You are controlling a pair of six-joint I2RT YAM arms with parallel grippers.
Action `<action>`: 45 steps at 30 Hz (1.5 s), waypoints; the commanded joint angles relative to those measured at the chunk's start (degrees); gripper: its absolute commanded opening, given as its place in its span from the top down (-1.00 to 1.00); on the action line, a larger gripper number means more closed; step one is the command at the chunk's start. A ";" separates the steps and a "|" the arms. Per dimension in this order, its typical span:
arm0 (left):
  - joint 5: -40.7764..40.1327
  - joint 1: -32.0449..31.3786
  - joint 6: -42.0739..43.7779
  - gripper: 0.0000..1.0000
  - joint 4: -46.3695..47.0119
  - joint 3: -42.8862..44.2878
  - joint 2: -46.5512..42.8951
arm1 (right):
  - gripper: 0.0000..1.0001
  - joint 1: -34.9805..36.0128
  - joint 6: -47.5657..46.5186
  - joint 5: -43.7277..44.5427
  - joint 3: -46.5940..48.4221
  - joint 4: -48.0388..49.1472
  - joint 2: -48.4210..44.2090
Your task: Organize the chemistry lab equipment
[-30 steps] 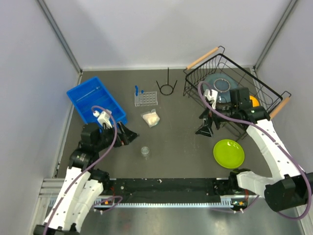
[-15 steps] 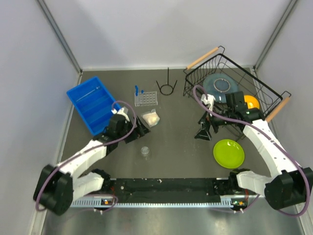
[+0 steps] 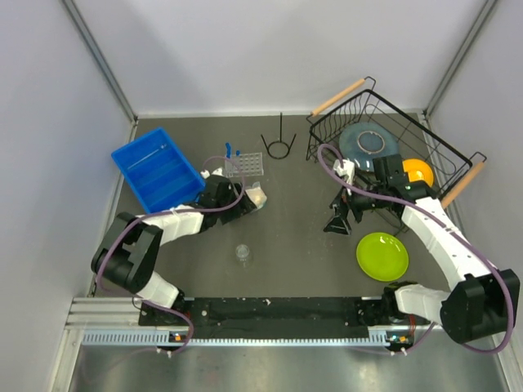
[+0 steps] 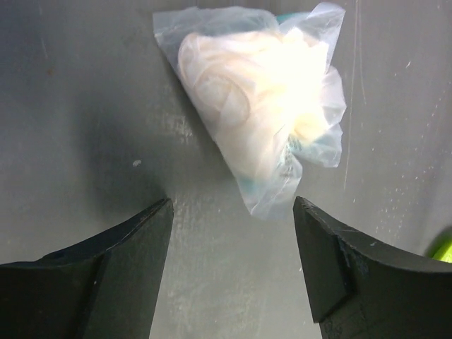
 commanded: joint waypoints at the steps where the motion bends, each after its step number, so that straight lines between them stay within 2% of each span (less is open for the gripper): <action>1: -2.91 -0.17 1.19 -0.46 3.18 3.38 3.56 | -0.97 0.53 -1.27 -1.44 -0.49 2.35 0.45; 2: -2.82 -0.17 1.19 -0.37 3.26 4.25 4.35 | -0.97 0.53 -1.27 -1.44 -0.49 2.44 0.45; 8: -3.53 -0.17 1.45 -0.29 2.74 6.89 8.05 | -0.97 0.44 -1.45 -1.53 -1.19 2.70 0.10; 13: -5.99 -0.17 2.07 -0.01 1.95 7.60 9.72 | -0.97 0.52 -1.45 -1.79 -1.46 2.88 -0.16; 16: -5.99 -0.17 2.77 0.26 1.77 8.12 10.51 | -0.97 0.52 -1.36 -2.06 -1.55 2.88 -0.25; 22: -4.59 -0.17 6.11 0.54 2.29 8.30 9.81 | -0.97 0.44 -1.27 -2.06 -2.07 2.97 -0.95; 26: -1.43 -0.17 10.40 0.74 2.65 7.25 6.48 | -0.97 0.53 -1.45 -2.06 -2.42 3.05 -1.66; 31: 1.92 -0.17 15.77 0.90 1.34 5.14 -2.30 | -0.97 0.44 -1.97 -2.15 -2.51 3.05 -2.10; 35: 1.23 -0.08 20.16 0.95 -4.19 4.35 -10.65 | -0.97 0.53 -3.73 -2.15 -3.04 3.40 -1.05; 36: 0.26 0.00 20.87 0.96 -8.12 4.52 -13.98 | -0.97 0.53 -4.08 -2.15 -3.13 3.49 -0.78; 38: -1.85 1.05 23.67 0.98 -11.40 5.05 -17.42 | -0.97 0.44 -4.96 -2.15 -3.22 3.84 0.27; 42: -2.04 8.51 26.85 0.98 -18.43 6.98 -24.19 | -0.97 0.52 -5.22 -3.90 -4.18 5.25 2.64; 45: 1.48 22.45 28.52 0.98 -21.25 8.83 -24.56 | -0.97 0.53 -5.31 -3.64 -4.27 5.25 3.26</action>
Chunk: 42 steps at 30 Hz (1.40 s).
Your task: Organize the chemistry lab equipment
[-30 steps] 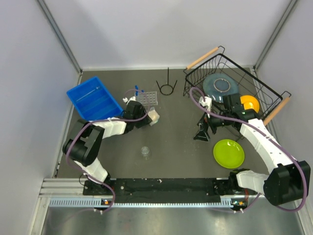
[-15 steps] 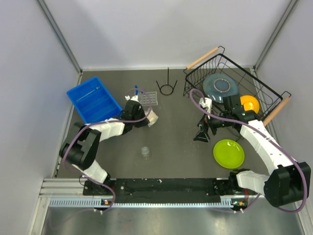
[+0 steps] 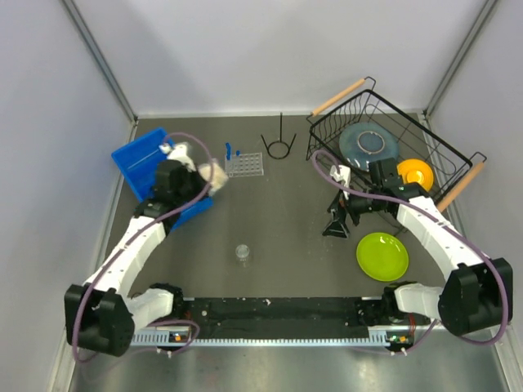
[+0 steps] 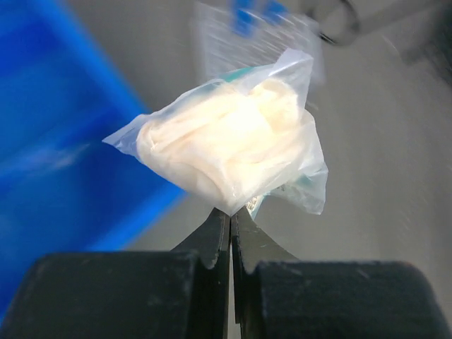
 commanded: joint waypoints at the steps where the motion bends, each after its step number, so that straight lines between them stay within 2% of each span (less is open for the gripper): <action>1: 1.52 15.17 4.90 0.98 -6.74 3.89 -0.58 | -0.98 0.53 -1.99 -2.48 -0.95 2.30 0.82; 5: 3.54 24.58 4.64 0.97 -7.19 8.98 5.38 | -0.98 0.53 -1.73 -2.57 -1.04 2.30 -0.24; 9: 6.09 31.87 2.44 0.97 -7.89 15.83 17.75 | -0.97 0.53 -1.55 -3.10 -1.21 2.30 -1.55; 14: 4.52 33.91 1.56 0.97 -9.12 26.03 29.45 | -0.97 0.44 -1.47 -2.75 -1.30 2.30 -2.26; 22: 1.44 34.80 3.49 0.95 -14.82 38.24 40.37 | -0.97 0.53 -1.29 -2.75 -1.39 2.21 -2.88; 32: 3.28 34.88 1.39 0.86 -16.42 37.03 43.63 | -0.97 0.44 -1.38 -2.31 -1.48 2.21 -2.88; 34: 3.20 34.88 1.21 0.80 -16.41 36.50 43.37 | -0.97 0.53 -1.38 -2.31 -1.39 2.30 -2.79; 36: 2.76 34.88 1.12 0.58 -16.41 36.41 43.02 | -0.97 0.53 -1.38 -2.31 -1.48 2.21 -2.88; 42: 3.29 34.88 0.59 0.20 -16.50 36.59 39.24 | -0.97 0.52 -1.38 -2.13 -1.48 2.21 -2.96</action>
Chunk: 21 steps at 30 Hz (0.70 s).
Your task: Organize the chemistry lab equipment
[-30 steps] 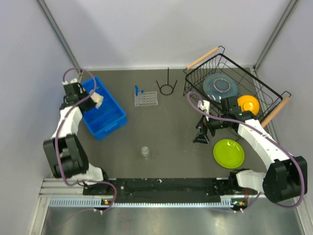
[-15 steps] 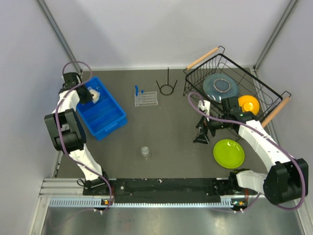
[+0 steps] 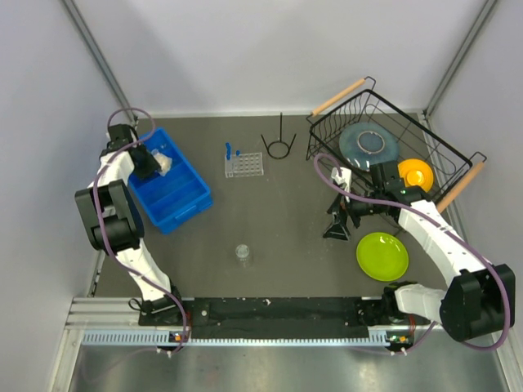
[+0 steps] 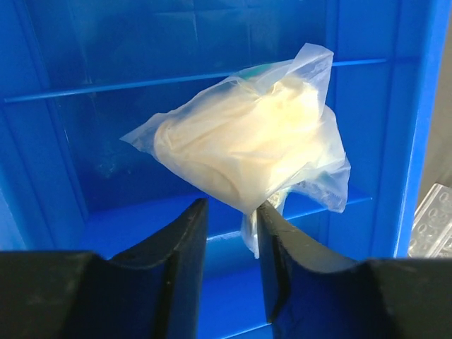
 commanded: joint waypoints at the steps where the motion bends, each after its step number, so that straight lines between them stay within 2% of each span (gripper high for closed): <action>1: 0.93 0.44 -0.67 0.09 -0.11 0.07 -5.80 | -0.97 0.53 -0.90 -1.13 -0.08 1.51 -1.50; 4: 0.40 0.52 -0.50 -0.07 -0.64 -0.02 -8.26 | -0.97 0.53 -0.90 -1.13 -0.08 1.51 -1.67; 12: 2.24 0.52 0.47 -0.21 -1.43 -3.09 -13.63 | -0.97 0.44 -1.07 -0.95 -0.25 1.51 -1.94; 17: 6.55 0.52 1.61 -0.20 0.85 -5.99 -18.03 | -0.98 0.53 -1.25 -0.78 -0.25 1.60 -1.85; 18: 6.38 0.44 2.05 -0.11 1.12 -6.43 -18.55 | -0.97 0.53 -1.25 -0.86 -0.25 1.51 -1.94; 21: 5.24 0.52 3.10 0.00 1.65 -6.35 -19.09 | -0.97 0.44 -1.34 -0.95 -0.34 1.60 -1.76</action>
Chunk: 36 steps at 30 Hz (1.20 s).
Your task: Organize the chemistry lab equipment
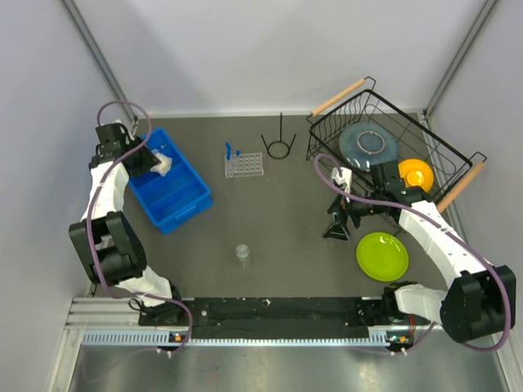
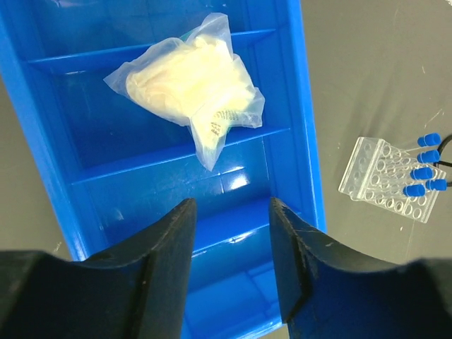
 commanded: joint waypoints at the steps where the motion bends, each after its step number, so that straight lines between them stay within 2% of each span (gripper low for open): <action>1: 0.32 0.46 2.38 0.13 2.78 0.03 -2.35 | -0.97 0.52 -1.27 -1.02 -0.34 1.51 -1.35; 3: 0.31 0.46 2.65 0.22 2.87 1.17 -1.29 | -0.97 0.44 -1.27 -1.02 -0.25 1.60 -1.26; 4: 0.14 0.46 2.65 0.37 2.87 1.70 0.28 | -0.98 0.52 -1.27 -1.02 -0.34 1.60 -1.35; 8: -0.74 0.46 3.00 0.47 2.17 5.91 5.03 | -0.98 0.53 -1.27 -0.84 -0.43 1.51 -1.26; 18: -4.08 0.37 4.23 0.49 -1.00 13.22 17.60 | -0.97 0.53 -1.62 -0.49 -0.43 1.51 -0.47; 26: -2.95 0.46 3.79 0.48 -0.82 12.34 16.74 | -0.98 0.52 -1.71 -0.40 -0.34 1.51 -0.12; 30: -1.71 0.46 3.27 0.40 0.49 11.37 10.94 | -0.97 0.53 -1.71 -0.40 -0.52 1.43 -0.20; 36: 2.76 0.37 2.91 -0.04 3.48 5.32 -1.10 | -0.97 0.53 -1.97 -0.58 -0.61 1.34 -0.56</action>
